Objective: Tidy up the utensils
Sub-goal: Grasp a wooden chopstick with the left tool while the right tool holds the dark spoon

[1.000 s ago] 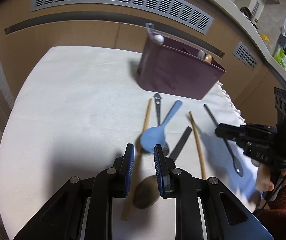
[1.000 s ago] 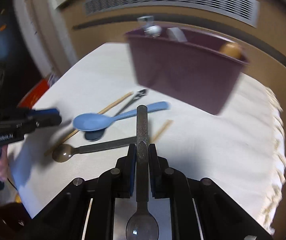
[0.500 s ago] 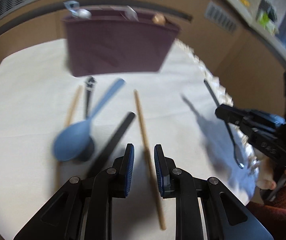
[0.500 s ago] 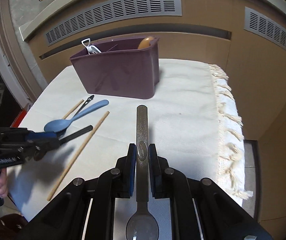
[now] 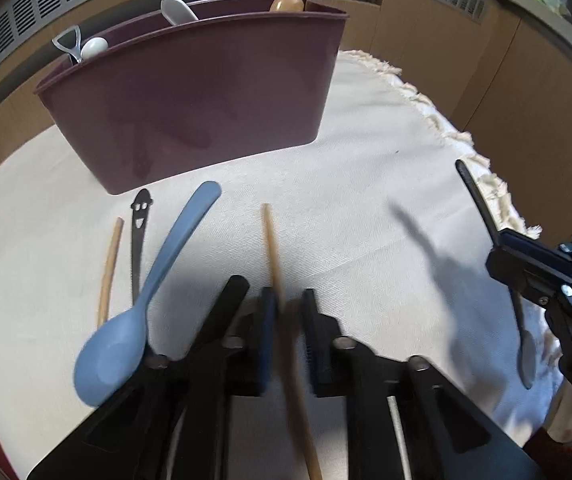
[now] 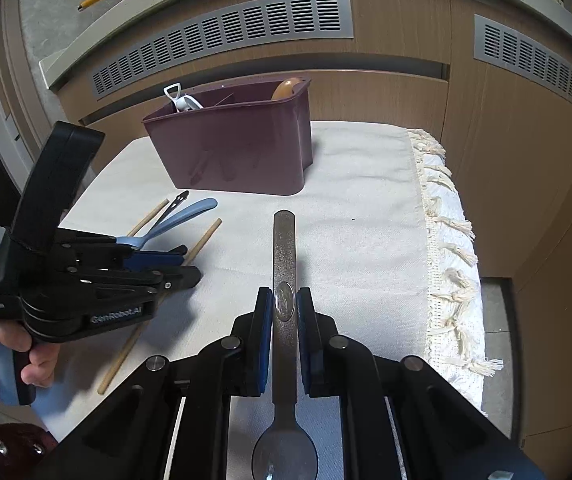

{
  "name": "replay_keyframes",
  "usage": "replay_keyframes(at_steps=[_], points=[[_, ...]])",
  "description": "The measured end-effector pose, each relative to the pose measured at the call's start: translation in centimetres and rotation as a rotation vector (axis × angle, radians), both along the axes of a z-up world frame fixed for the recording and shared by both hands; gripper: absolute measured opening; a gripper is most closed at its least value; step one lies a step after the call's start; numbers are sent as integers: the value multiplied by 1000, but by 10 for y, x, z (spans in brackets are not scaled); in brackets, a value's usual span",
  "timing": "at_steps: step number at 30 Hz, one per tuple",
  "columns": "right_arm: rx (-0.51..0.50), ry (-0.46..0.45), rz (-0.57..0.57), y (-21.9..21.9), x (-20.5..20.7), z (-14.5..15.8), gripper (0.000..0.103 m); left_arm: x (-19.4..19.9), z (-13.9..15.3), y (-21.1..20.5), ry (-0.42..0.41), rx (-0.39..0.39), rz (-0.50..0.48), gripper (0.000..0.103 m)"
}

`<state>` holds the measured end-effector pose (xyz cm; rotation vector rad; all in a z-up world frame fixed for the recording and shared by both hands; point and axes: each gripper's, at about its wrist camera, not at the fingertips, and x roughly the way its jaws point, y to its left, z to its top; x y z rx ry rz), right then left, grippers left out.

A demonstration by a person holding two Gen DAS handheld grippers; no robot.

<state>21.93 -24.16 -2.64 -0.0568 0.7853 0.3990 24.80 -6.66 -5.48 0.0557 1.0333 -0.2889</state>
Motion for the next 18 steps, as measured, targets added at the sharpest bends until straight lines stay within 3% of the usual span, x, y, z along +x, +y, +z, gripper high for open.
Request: replay_keyframes(at_steps=[9, 18], points=[[38, 20, 9, -6, 1, 3, 11, -29, 26, 40, -70, -176, 46, 5], [0, 60, 5, 4, 5, -7, 11, -17, 6, 36, 44, -141, 64, 6]])
